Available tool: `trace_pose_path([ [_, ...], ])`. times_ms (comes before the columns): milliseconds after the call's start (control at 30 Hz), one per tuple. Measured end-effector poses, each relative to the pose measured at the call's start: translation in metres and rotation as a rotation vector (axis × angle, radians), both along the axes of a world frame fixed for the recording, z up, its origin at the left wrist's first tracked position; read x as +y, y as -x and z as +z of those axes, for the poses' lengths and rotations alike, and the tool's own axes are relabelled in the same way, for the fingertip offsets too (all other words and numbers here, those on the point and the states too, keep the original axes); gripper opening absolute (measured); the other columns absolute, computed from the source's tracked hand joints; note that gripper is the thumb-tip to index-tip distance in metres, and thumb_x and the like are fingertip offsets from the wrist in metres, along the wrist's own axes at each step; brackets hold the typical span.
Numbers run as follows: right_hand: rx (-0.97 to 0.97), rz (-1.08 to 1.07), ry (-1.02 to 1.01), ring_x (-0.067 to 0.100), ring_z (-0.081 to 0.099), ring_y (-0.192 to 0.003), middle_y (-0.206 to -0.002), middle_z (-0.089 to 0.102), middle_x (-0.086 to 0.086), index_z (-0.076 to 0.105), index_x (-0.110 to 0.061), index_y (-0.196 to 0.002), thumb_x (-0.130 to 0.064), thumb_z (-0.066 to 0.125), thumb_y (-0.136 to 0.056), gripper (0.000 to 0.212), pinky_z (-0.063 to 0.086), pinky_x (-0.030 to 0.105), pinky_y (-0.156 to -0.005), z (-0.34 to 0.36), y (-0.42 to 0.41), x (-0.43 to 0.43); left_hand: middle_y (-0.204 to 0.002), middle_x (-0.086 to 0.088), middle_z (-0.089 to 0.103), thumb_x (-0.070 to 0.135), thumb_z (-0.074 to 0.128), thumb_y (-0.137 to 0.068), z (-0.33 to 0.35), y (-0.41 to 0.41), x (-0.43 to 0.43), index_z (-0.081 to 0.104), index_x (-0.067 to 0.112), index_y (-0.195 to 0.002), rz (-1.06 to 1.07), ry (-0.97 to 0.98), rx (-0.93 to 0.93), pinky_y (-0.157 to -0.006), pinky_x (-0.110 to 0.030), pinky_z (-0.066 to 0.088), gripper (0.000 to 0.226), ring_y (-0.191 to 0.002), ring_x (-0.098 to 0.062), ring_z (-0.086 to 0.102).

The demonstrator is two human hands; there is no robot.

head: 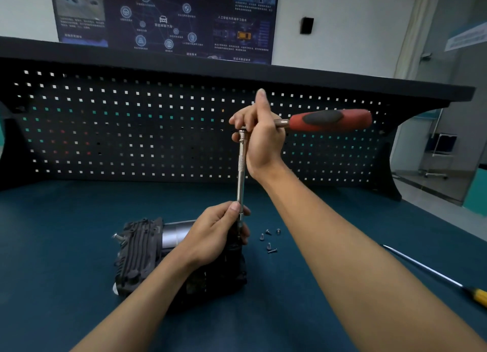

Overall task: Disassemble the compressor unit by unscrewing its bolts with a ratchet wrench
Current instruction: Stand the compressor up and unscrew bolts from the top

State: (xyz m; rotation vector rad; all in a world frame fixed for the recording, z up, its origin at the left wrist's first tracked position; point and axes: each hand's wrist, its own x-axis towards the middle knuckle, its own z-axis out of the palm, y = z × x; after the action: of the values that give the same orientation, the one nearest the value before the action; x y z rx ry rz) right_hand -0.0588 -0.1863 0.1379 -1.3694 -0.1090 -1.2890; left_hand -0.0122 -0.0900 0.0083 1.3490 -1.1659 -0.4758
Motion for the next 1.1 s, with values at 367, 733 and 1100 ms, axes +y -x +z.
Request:
trace_pose_path([
  [367,-0.082,0.63,-0.391,0.019,0.058,-0.071,-0.056,0.047,0.002,0.04,-0.014,-0.047,-0.049,0.032,-0.104,0.068,0.038,0.026,-0.055,0.002,0.018,-0.016,-0.086,-0.021,0.071,0.041,0.046,-0.093,-0.002,-0.006,-0.004,0.059,0.006,-0.104,-0.074,0.0,0.009,-0.084,-0.051,0.054,0.04,-0.079,-0.035,0.067],
  [733,0.036,0.139,-0.216,0.016,0.058,-0.076,-0.063,0.052,0.0,0.036,-0.015,-0.057,-0.032,0.037,-0.108,0.054,0.042,0.029,-0.057,0.001,0.009,-0.015,-0.067,-0.005,0.062,0.025,0.047,-0.102,-0.003,-0.003,-0.01,0.063,0.006,-0.095,0.007,0.002,0.005,-0.065,-0.033,0.054,0.025,-0.066,-0.026,0.065],
  [1100,0.062,-0.348,0.287,0.013,0.047,-0.049,-0.053,0.042,0.002,0.048,-0.005,-0.057,-0.012,0.054,-0.098,0.042,0.044,0.034,-0.053,-0.008,-0.001,-0.007,-0.067,-0.004,0.065,0.03,0.05,-0.102,-0.004,-0.005,-0.009,0.064,0.008,-0.095,0.05,0.0,-0.054,-0.064,-0.031,0.055,0.026,-0.066,-0.027,0.068],
])
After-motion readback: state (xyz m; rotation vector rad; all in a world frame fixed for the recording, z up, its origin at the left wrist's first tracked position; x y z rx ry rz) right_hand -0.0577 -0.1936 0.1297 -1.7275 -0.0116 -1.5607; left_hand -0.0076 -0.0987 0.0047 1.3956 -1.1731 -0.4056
